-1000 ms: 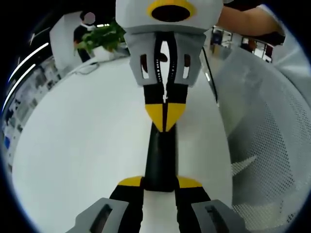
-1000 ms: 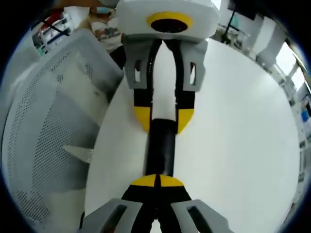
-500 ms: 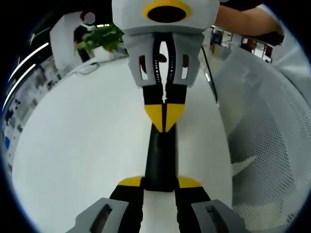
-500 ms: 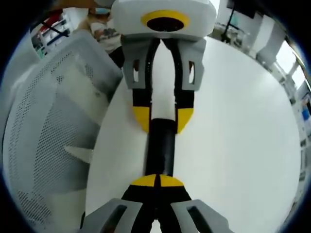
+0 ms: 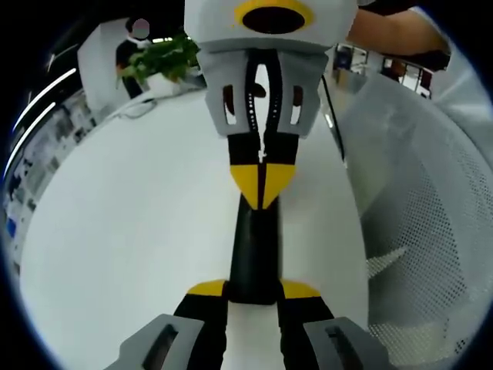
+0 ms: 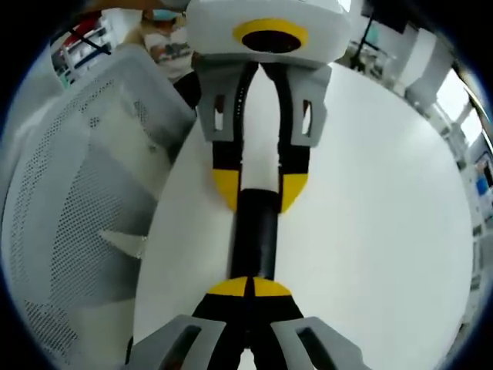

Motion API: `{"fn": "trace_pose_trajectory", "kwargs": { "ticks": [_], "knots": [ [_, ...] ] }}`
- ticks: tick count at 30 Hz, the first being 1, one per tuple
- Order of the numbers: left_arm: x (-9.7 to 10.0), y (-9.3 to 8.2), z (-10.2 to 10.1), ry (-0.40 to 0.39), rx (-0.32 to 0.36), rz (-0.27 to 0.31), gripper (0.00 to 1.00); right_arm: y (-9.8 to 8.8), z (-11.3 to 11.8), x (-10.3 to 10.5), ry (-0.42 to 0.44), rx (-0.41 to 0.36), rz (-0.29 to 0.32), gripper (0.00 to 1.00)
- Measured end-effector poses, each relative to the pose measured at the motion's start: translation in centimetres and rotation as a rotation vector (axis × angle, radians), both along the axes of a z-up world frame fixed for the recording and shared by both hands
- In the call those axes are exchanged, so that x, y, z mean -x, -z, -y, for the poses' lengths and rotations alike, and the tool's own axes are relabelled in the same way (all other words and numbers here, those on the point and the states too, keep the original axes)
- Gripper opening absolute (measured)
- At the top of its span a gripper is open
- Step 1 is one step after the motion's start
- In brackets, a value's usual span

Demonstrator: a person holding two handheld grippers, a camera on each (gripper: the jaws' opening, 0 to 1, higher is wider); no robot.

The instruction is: Press the specified remote control buttons in sequence, fully releasing each button before pressing the next.

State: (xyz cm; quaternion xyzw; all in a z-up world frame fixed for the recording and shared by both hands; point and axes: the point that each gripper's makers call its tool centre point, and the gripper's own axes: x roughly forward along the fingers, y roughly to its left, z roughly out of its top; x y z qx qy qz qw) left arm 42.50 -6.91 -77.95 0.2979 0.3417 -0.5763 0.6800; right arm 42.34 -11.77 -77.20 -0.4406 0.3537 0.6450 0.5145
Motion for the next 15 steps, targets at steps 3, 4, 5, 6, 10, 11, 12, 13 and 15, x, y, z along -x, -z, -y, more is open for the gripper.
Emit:
{"fn": "trace_pose_trajectory", "kwargs": {
  "ticks": [3,4,5,6,10,11,12,13,15],
  "knots": [
    [0.0,0.0,0.0,-0.001,0.0,0.002,0.24,0.0,0.0,0.0,0.001,0.0,0.001,0.0],
    [0.0,0.0,0.0,0.0,-0.001,0.002,0.23,0.0,0.0,0.0,0.001,0.002,0.002,0.0],
    [0.0,0.0,0.0,0.0,-0.001,0.003,0.23,0.0,0.0,0.0,0.0,0.004,0.003,0.0],
    [0.0,0.0,0.0,0.0,-0.002,0.003,0.23,-0.1,0.0,0.1,-0.001,0.006,0.004,0.0],
    [0.0,0.0,0.0,0.002,-0.006,0.008,0.23,-0.4,-0.1,0.4,-0.002,0.0,0.001,0.0],
    [0.0,0.0,0.0,0.001,-0.006,0.008,0.24,-0.7,-0.1,0.5,-0.003,-0.005,0.003,0.0],
    [0.0,0.0,0.0,0.0,-0.006,0.008,0.24,-0.9,-0.2,0.5,-0.003,-0.008,0.004,0.0],
    [0.0,0.0,0.0,0.0,-0.006,0.009,0.24,-1.1,-0.2,0.5,-0.002,-0.011,0.006,0.0],
    [0.0,0.0,0.0,0.0,-0.007,0.009,0.24,-1.6,-0.3,0.5,-0.005,-0.017,0.018,0.0]
  ]
}}
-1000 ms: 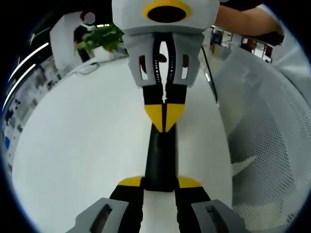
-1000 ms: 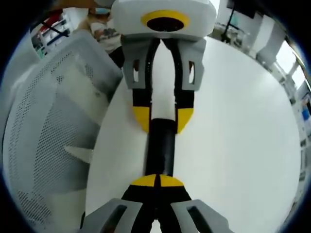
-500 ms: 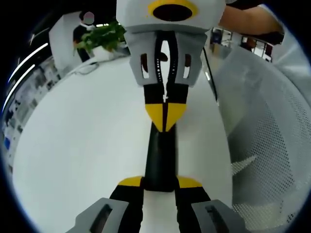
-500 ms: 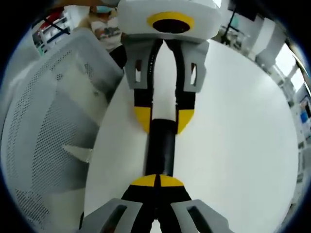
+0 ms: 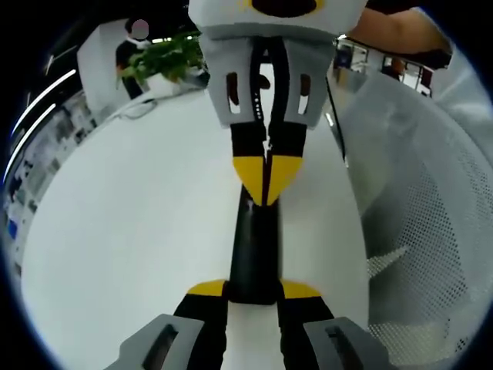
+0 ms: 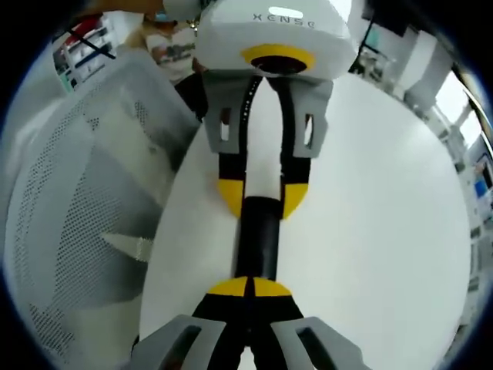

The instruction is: Press the specified remote control buttons in sequence, fully releasing each button before pressing the next.

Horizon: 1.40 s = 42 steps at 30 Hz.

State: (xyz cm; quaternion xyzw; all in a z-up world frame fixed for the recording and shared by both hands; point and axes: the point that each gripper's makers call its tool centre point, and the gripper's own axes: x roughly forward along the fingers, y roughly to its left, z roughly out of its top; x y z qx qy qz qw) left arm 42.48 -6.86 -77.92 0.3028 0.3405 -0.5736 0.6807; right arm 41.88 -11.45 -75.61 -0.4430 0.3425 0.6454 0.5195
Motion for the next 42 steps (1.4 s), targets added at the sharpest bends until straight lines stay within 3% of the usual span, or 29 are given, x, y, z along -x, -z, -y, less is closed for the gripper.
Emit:
{"fn": "trace_pose_trajectory", "kwargs": {
  "ticks": [10,42],
  "knots": [
    [-0.1,0.0,0.0,0.001,-0.005,0.002,0.24,-1.2,0.0,-0.2,-0.011,-0.002,0.028,0.0],
    [-0.1,0.0,-0.1,0.0,0.002,-0.002,0.24,1.0,0.4,0.6,-0.005,0.035,-0.014,0.0]
  ]
}}
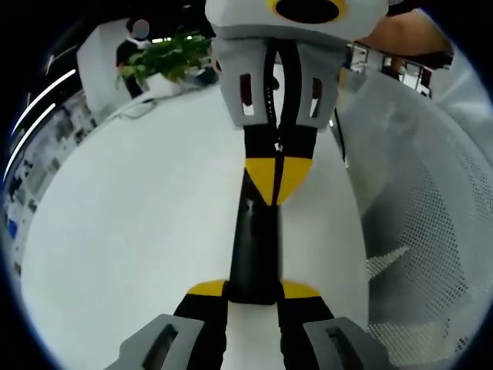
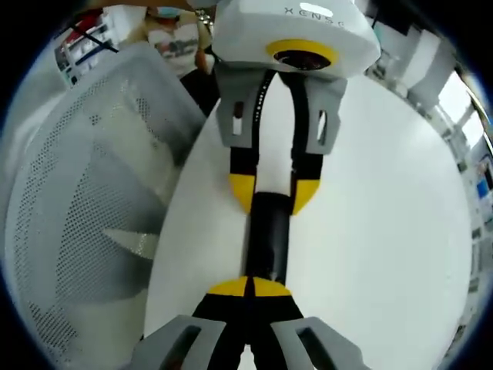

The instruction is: Press the specified remote control buttons in sequence, fully releasing each button before pressing the next.

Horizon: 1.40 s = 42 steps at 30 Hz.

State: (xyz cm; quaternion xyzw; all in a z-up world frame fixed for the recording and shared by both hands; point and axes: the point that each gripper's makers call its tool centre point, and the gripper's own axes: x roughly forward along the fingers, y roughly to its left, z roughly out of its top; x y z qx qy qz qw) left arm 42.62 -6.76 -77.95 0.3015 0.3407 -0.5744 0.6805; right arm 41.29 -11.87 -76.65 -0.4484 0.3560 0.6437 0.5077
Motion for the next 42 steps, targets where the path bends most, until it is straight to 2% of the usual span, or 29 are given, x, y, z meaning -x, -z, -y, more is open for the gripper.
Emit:
{"fn": "trace_pose_trajectory", "kwargs": {
  "ticks": [26,42],
  "knots": [
    [0.16,-0.12,0.06,0.001,0.005,0.001,0.23,0.72,-0.1,0.15,0.014,-0.004,-0.03,0.0],
    [0.17,-0.07,0.11,0.002,-0.002,0.009,0.23,0.78,-0.01,0.25,0.012,-0.003,-0.02,0.0]
  ]
}}
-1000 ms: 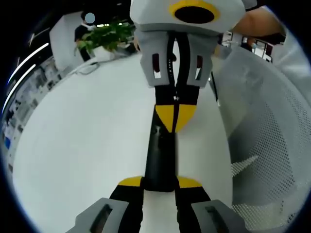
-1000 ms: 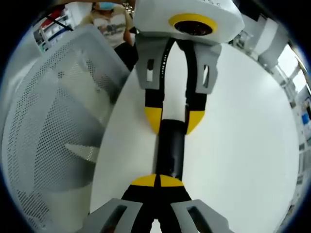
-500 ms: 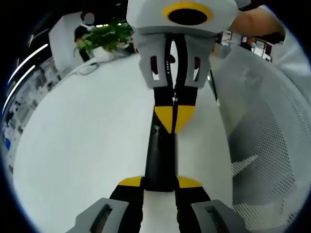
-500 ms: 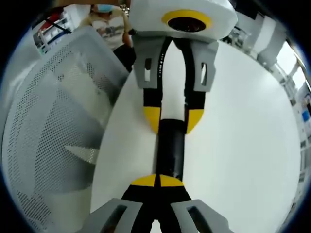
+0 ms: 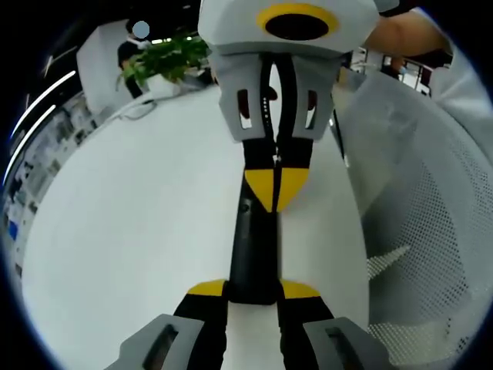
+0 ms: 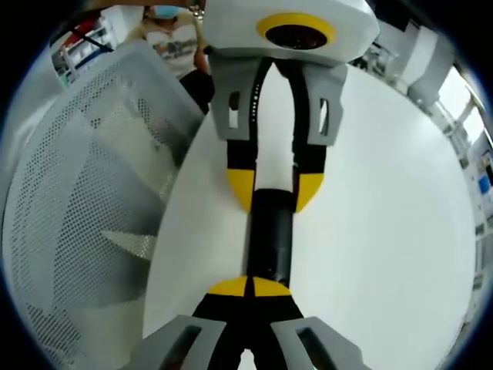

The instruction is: Press the specified remote control buttons in sequence, fully releasing each button before pressing the next.

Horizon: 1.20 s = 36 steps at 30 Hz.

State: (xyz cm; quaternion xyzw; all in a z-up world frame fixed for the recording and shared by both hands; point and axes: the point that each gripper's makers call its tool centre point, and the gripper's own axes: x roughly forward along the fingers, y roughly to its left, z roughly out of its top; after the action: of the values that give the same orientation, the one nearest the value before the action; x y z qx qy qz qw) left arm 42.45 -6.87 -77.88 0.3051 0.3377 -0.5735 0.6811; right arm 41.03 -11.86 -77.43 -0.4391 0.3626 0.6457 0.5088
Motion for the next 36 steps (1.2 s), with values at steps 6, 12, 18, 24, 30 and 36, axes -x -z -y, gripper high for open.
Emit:
{"fn": "trace_pose_trajectory", "kwargs": {
  "ticks": [6,12,18,24,30,36],
  "knots": [
    [0.0,0.0,0.0,0.001,-0.001,0.0,0.23,0.0,0.0,-0.1,0.005,-0.003,0.0,0.0],
    [-0.1,0.0,0.0,-0.001,-0.002,0.0,0.23,0.0,0.0,-0.1,0.012,-0.003,-0.001,0.0],
    [0.0,0.0,0.0,-0.001,-0.004,0.0,0.23,-0.3,0.1,-0.1,0.013,-0.01,0.001,0.0],
    [0.0,0.0,0.0,-0.003,0.0,-0.001,0.24,-2.7,-0.8,-0.2,0.031,-0.072,0.011,0.0],
    [-0.1,0.0,-0.1,-0.004,-0.002,0.0,0.24,-3.5,-1.2,-0.6,0.016,-0.075,0.037,0.0],
    [-0.1,0.0,-0.1,-0.007,-0.001,0.001,0.24,-3.5,-1.2,-0.7,0.009,-0.065,0.047,0.0]
  ]
}}
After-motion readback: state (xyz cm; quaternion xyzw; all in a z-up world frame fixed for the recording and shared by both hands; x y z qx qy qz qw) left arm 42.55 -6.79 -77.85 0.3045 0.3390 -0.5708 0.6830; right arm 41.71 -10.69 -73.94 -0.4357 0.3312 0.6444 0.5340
